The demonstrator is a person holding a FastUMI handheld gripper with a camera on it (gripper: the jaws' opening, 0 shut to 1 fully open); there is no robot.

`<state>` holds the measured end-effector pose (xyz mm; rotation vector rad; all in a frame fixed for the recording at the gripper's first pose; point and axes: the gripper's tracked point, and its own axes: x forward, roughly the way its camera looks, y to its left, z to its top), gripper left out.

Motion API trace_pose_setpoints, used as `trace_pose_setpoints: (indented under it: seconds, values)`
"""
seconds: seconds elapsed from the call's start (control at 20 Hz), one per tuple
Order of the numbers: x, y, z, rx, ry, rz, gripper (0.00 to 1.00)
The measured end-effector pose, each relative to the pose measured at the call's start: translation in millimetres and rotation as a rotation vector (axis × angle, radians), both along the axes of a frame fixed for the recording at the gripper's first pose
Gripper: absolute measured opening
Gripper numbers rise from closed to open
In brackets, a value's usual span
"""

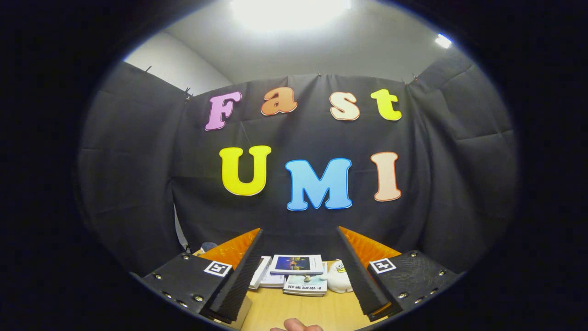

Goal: Open the storage box then place both shoes into the box .Put the left shoe in first, then the right shoe, with the right side of both shoes facing outward in a uniform manner.

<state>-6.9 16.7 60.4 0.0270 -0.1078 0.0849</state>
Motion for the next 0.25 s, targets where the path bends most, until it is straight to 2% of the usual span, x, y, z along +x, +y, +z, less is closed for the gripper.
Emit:
trace_pose_setpoints:
  seconds: [0.25]
  values:
    - [3, -15, -3, 0.001, -0.030, -0.021, 0.94]
